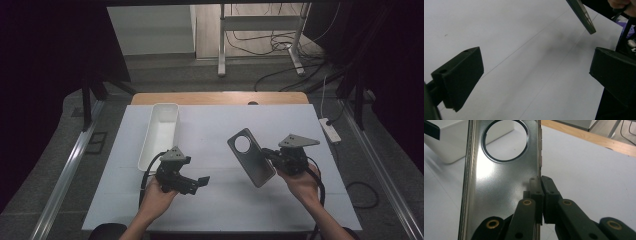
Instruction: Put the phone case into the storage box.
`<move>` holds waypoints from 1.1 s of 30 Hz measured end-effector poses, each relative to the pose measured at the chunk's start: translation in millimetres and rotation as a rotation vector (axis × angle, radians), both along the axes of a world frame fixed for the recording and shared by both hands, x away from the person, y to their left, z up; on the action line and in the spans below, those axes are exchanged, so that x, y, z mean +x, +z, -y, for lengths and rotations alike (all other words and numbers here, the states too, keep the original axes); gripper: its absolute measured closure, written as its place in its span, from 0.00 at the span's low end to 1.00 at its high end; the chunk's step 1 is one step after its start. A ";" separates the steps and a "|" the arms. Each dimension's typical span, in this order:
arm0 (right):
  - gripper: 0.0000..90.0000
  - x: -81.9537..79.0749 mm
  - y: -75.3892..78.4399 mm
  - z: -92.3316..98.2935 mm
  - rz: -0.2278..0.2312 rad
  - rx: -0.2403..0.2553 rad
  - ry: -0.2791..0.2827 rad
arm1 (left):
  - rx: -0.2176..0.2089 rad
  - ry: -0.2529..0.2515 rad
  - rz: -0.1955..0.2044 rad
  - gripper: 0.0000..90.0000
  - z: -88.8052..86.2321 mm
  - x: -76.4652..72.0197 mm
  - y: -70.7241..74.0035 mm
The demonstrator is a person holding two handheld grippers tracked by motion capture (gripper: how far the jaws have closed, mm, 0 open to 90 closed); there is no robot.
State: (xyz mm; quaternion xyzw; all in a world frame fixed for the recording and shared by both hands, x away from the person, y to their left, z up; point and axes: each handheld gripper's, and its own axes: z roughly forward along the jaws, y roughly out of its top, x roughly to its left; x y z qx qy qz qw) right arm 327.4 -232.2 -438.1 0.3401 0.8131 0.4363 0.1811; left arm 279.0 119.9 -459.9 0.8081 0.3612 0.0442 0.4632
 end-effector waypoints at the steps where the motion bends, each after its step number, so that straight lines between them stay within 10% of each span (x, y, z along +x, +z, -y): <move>1: 0.98 -0.4 0.0 -1.3 0.010 0.004 -0.003 | 0.000 -0.002 0.000 0.00 1.2 0.9 0.4; 21: 0.98 -0.5 0.2 -14.3 0.136 0.113 -0.032 | -0.041 0.000 -0.004 0.00 12.8 13.6 4.2; 33: 0.98 1.7 -2.1 -17.6 0.126 0.124 -0.044 | -0.024 -0.021 -0.003 0.00 26.8 21.9 5.2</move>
